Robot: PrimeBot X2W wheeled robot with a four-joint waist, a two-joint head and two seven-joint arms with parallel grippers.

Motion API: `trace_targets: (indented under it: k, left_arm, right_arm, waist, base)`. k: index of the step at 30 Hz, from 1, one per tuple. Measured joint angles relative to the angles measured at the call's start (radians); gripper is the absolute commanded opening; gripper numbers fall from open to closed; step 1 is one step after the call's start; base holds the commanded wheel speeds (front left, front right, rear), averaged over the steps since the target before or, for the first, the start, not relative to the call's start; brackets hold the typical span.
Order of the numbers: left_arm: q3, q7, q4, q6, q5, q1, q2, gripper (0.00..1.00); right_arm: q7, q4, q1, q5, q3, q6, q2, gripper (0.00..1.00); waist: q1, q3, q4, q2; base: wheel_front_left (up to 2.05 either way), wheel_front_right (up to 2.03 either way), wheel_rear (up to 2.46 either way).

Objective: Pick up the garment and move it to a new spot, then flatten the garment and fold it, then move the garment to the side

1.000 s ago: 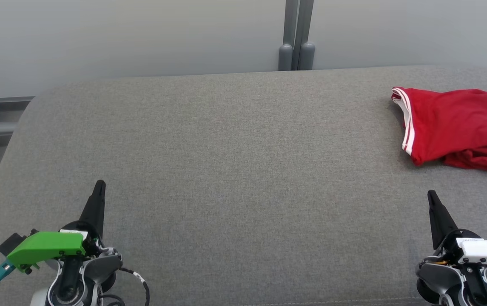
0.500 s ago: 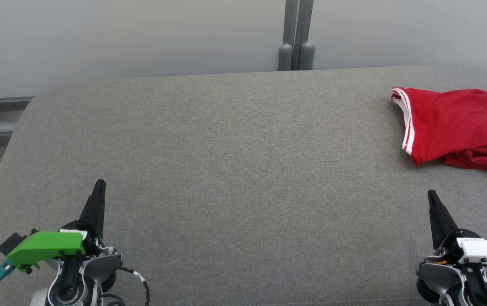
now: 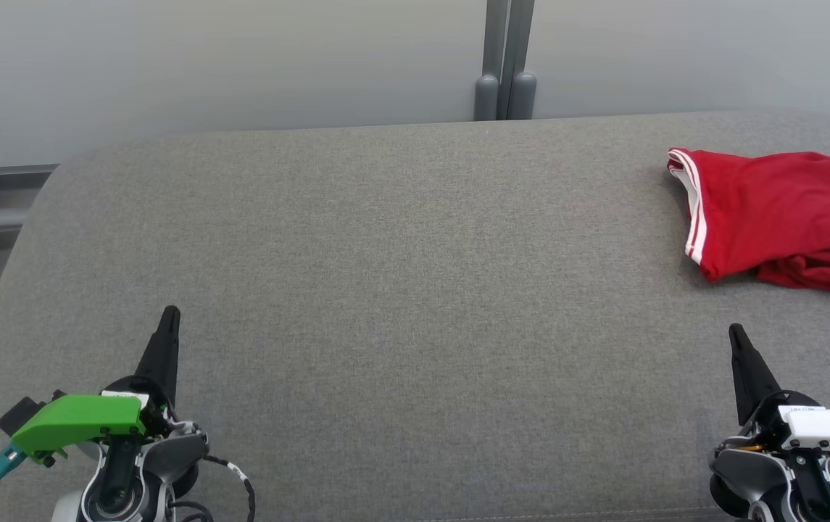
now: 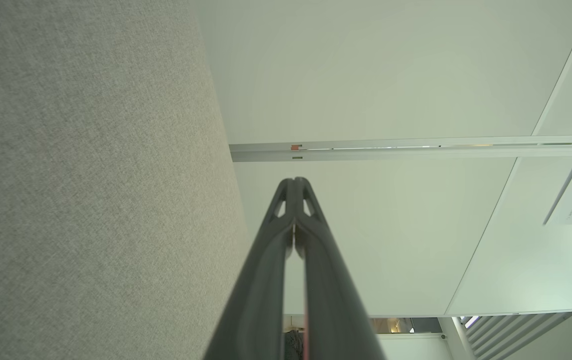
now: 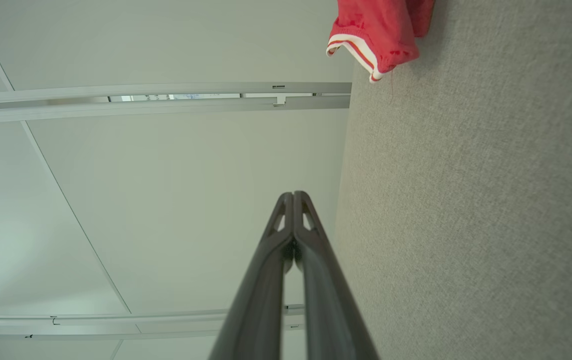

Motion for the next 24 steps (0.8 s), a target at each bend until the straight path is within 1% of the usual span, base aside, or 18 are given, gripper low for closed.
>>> trace_targets:
  k: [24]
  left_arm:
    - [0.000, 0.000, 0.000, 0.000, 0.000, 0.000, 0.000, 0.00]
  right_arm:
    - [0.000, 0.000, 0.000, 0.000, 0.000, 0.000, 0.000, 0.00]
  waist:
    - [0.0000, 0.000, 0.000, 0.0000]
  base:
    - [0.00, 0.00, 0.00]
